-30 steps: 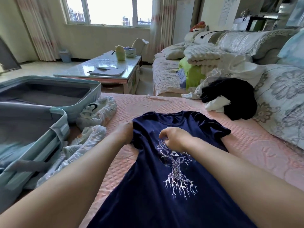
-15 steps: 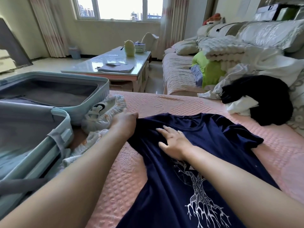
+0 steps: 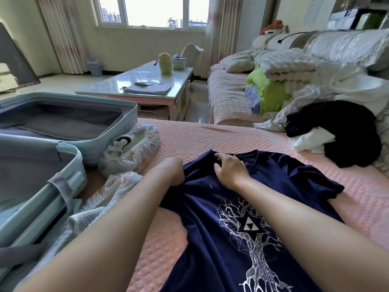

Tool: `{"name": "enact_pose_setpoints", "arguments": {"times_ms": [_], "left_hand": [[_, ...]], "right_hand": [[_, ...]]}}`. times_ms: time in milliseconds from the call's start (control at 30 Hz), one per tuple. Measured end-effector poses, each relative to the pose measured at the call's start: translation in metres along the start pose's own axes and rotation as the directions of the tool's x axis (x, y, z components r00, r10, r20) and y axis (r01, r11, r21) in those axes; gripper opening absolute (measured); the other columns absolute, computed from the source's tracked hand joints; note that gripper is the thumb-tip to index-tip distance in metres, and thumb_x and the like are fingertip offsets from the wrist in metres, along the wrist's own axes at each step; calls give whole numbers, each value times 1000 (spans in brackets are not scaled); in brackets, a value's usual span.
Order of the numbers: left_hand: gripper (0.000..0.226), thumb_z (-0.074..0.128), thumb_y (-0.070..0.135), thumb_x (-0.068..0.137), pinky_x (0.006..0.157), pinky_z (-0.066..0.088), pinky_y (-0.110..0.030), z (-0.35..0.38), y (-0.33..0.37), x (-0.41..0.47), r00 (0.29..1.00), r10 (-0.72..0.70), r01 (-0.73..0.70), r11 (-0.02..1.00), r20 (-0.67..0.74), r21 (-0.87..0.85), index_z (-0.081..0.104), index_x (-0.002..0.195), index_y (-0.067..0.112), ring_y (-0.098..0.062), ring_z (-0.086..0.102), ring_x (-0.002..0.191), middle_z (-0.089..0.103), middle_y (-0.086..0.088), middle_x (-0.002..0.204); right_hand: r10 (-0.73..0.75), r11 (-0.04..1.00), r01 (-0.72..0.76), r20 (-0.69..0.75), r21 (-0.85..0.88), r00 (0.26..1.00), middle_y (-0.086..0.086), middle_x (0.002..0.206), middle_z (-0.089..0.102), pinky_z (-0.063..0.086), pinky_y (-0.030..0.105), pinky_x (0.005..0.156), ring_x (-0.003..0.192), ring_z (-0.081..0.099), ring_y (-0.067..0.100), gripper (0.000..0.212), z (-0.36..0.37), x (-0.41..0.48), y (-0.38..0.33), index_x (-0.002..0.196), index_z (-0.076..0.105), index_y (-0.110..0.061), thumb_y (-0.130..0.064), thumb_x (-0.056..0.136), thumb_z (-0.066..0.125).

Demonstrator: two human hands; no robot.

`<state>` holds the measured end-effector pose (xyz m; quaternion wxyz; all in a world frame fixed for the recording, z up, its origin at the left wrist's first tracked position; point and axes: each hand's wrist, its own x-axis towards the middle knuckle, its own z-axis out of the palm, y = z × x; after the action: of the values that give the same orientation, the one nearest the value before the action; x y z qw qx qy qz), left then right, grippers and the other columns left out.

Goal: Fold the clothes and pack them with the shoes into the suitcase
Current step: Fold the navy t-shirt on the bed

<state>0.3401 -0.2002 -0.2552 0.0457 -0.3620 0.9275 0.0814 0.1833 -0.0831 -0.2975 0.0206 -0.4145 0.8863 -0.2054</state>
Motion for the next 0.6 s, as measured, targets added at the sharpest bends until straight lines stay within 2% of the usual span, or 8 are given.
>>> {"name": "enact_pose_setpoints", "arguments": {"times_ms": [67, 133, 200, 267, 333, 400, 500, 600], "left_hand": [[49, 62, 35, 92, 100, 45, -33, 1, -11, 2, 1000, -9, 9, 999, 0, -54, 53, 137, 16, -29, 55, 123, 58, -10, 134], [49, 62, 42, 91, 102, 45, -34, 1, -21, 5, 998, -26, 17, 989, -56, -149, 55, 135, 21, -28, 56, 121, 59, -8, 133], [41, 57, 39, 95, 102, 44, -35, -1, -27, 7, 981, -46, -5, 966, -190, -258, 56, 132, 22, -28, 56, 120, 59, -7, 133], [31, 52, 24, 98, 98, 43, -35, -4, -30, 6, 949, -48, -50, 953, -313, -298, 56, 129, 21, -27, 55, 119, 59, -5, 132], [35, 48, 5, 94, 91, 44, -34, -6, -30, 0, 930, -29, -82, 956, -367, -283, 56, 125, 20, -26, 56, 114, 59, -4, 128], [41, 46, -3, 86, 88, 48, -36, -8, -32, -6, 939, -4, -84, 968, -344, -239, 55, 119, 20, -26, 58, 107, 59, -4, 122], [35, 47, 1, 85, 85, 52, -38, -3, -37, -14, 982, 16, -44, 989, -187, -143, 53, 112, 22, -26, 60, 102, 60, -2, 118], [29, 56, 15, 88, 85, 48, -33, 7, -39, -18, 998, 25, -27, 999, -60, -33, 50, 116, 20, -26, 58, 109, 59, -3, 124]], "right_hand": [[55, 998, -53, 39, -36, 998, 8, 134, 62, 38, 40, 106, 128, 51, 33, 60, 3, 14, -8, 146, 45, -23, -53, 95, 54], [55, 994, -53, 14, -99, 998, 9, 127, 65, 42, 38, 101, 120, 57, 32, 52, 3, 30, -16, 132, 60, -22, -57, 93, 57], [16, 977, -45, -137, -209, 990, 8, 119, 67, 44, 36, 94, 113, 60, 30, 39, -2, 46, -19, 119, 68, -21, -50, 96, 56], [3, 941, -105, -304, -321, 953, 8, 118, 65, 44, 37, 93, 112, 59, 31, 32, -10, 58, -15, 116, 69, -17, -38, 100, 52], [-21, 867, -159, -354, -471, 935, 10, 120, 59, 43, 40, 94, 113, 55, 32, 31, -14, 61, -5, 118, 66, -12, -21, 101, 42], [-54, 807, -149, -322, -571, 945, 13, 124, 53, 41, 42, 96, 114, 52, 33, 35, -13, 60, 0, 124, 58, -11, -11, 98, 35], [-196, 841, 31, -250, -540, 948, 14, 126, 48, 41, 42, 93, 114, 49, 35, 40, -9, 44, -8, 128, 51, -15, -9, 88, 48], [-374, 916, 326, -204, -234, 905, 8, 107, 59, 43, 36, 78, 98, 59, 33, 24, -3, 7, -37, 103, 64, -18, -13, 81, 58]]}}
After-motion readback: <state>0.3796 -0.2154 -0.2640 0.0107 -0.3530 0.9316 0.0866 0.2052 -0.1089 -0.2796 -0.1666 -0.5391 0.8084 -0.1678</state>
